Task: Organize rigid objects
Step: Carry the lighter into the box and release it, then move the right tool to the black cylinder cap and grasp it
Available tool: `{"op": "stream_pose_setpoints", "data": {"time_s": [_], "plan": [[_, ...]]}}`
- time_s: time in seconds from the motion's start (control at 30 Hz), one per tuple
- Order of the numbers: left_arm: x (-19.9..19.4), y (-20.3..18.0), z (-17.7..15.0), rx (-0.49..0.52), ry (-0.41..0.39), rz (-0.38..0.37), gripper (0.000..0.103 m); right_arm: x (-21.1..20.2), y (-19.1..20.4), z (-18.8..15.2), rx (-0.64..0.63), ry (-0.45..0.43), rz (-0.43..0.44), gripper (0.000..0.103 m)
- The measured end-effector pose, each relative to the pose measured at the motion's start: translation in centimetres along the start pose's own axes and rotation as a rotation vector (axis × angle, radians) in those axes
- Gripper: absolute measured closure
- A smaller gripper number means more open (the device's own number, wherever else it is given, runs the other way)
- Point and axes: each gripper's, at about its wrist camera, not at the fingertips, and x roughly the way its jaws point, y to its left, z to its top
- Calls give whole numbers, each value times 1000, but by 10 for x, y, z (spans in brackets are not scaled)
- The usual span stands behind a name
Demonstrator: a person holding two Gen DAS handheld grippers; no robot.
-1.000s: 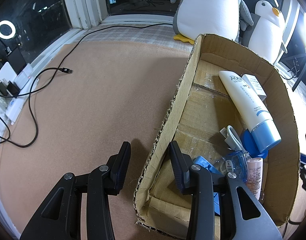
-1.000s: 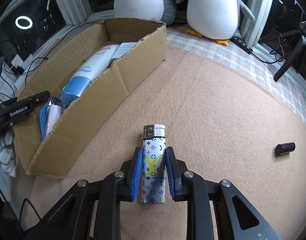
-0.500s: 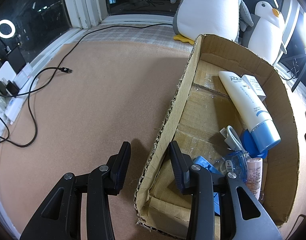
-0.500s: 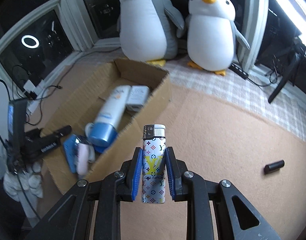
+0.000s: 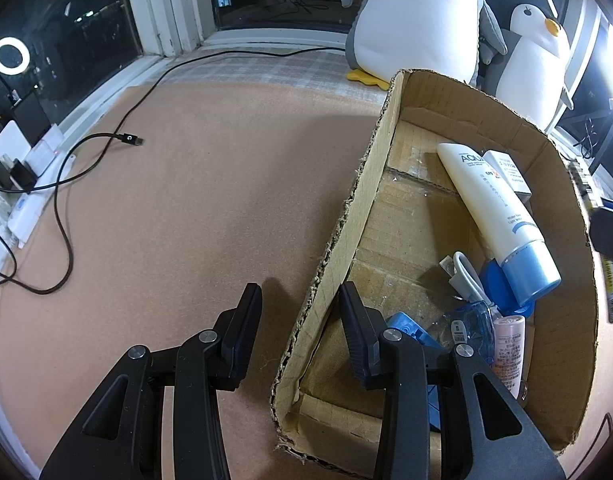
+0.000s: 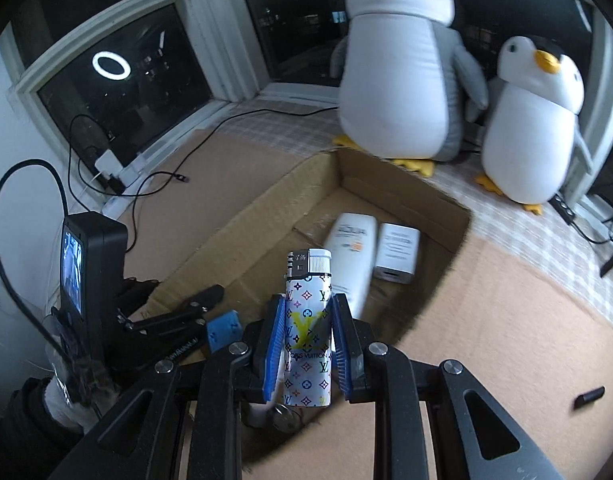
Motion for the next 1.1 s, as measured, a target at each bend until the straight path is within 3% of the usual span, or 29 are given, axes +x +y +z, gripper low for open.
{"op": "stream_pose_setpoints", "data": {"time_s": [0.4, 0.43, 0.53, 0.57, 1.1], "plan": [[0, 1, 0, 0, -2, 0, 65, 27, 18, 8, -20, 31, 40, 82], [0, 1, 0, 1, -2, 0, 65, 27, 19, 8, -25, 28, 38, 80], [0, 1, 0, 0, -2, 0, 65, 25, 20, 8, -27, 15, 25, 51], [0, 1, 0, 0, -2, 0, 65, 23, 19, 8, -25, 5, 17, 49], [0, 1, 0, 1, -4, 1, 65, -11, -27, -11, 75, -34, -70, 42]]}}
